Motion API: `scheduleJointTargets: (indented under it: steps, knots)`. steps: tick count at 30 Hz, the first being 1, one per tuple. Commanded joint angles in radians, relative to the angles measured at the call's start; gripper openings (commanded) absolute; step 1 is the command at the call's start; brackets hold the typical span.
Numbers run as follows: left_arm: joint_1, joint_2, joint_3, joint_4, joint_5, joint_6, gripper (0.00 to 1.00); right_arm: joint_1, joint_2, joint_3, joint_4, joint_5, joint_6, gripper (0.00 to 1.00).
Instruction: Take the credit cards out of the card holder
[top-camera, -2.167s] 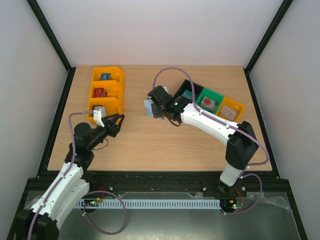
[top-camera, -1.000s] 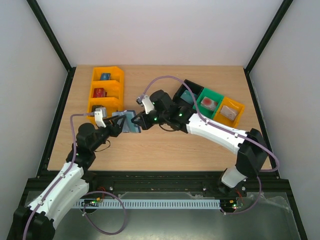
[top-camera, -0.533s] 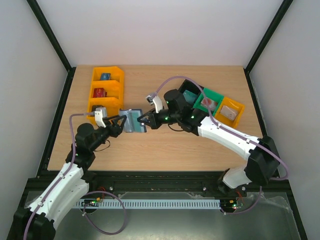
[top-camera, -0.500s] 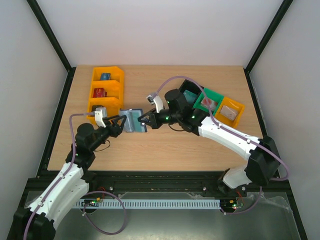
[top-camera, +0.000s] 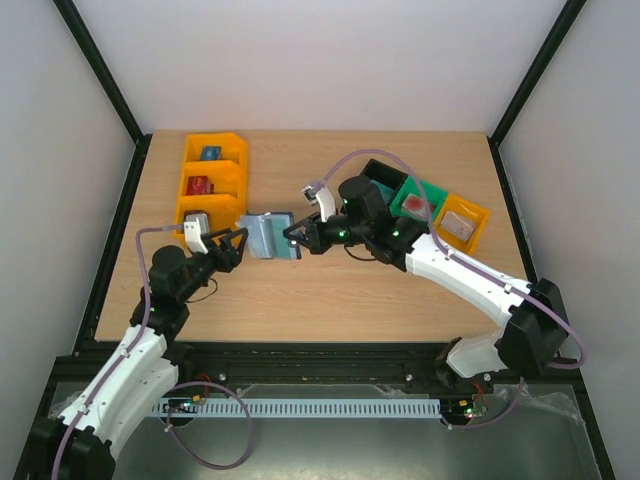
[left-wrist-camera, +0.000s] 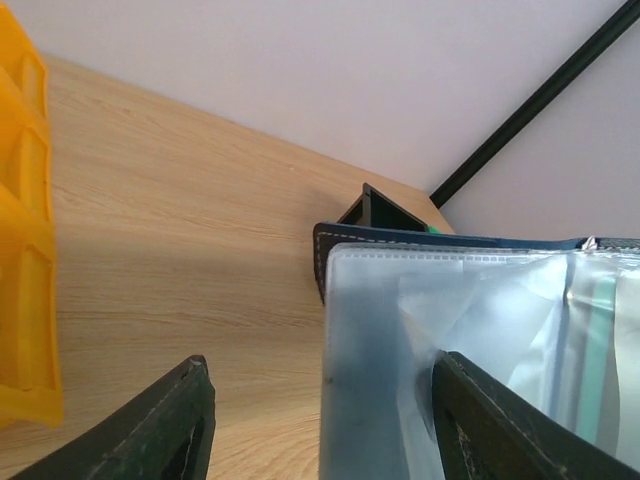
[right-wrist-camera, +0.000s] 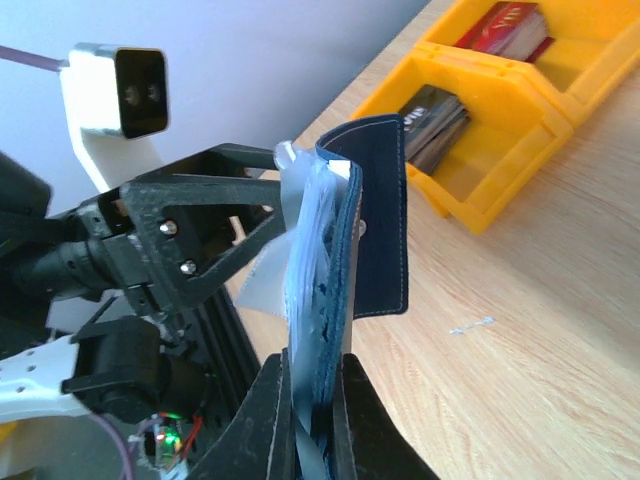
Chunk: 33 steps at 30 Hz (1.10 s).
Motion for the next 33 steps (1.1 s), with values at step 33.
scheduleJointTargets:
  steps: [33]
  knots:
    - [-0.010, 0.033, -0.037, 0.076, 0.149, -0.229, 0.30, 0.137, 0.266, 0.283, -0.011, 0.119, 0.030, 0.02]
